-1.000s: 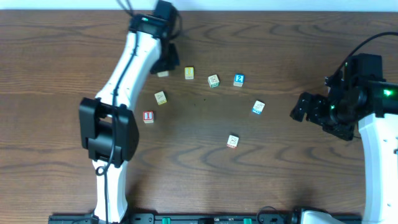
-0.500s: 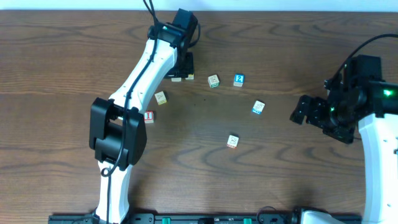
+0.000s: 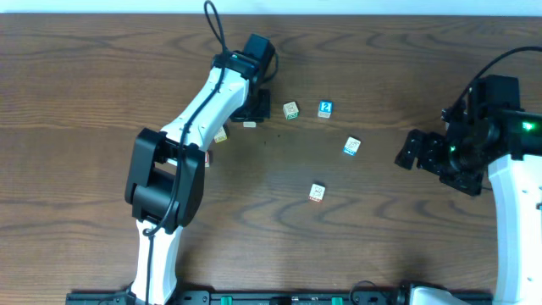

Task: Spell out Ai2
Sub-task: 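Carry the A block right toward the center and lower it, then release A block and move left gripper to the red I block, then lower left gripper and grasp the red-bordered I block, then carry the I block and lower it right of the A block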

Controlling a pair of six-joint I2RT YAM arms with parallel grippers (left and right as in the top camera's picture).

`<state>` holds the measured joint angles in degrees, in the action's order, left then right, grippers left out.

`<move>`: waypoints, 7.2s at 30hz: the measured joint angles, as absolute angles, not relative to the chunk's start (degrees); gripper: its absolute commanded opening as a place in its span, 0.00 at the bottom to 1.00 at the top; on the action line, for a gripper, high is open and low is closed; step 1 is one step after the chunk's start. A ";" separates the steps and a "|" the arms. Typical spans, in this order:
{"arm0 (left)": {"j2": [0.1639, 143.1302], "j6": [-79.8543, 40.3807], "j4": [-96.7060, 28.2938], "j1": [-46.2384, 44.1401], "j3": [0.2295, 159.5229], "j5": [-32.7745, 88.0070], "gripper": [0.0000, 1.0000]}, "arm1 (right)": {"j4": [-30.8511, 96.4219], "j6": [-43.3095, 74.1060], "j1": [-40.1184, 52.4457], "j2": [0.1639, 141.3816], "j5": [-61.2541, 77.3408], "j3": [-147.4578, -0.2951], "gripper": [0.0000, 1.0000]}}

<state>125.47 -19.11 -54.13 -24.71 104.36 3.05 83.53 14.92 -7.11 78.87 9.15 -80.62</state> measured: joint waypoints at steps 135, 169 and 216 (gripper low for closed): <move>102.06 -23.49 -52.95 -12.19 71.90 5.45 0.95 | 86.52 11.49 -7.11 78.91 8.99 -80.62 0.99; 104.92 -16.91 -42.59 -12.21 66.98 3.60 0.83 | 87.00 11.49 -7.11 78.91 8.99 -80.62 0.99; 104.77 -17.67 -48.29 -15.20 72.75 4.14 0.18 | 86.46 11.49 -7.11 78.91 8.99 -80.62 0.99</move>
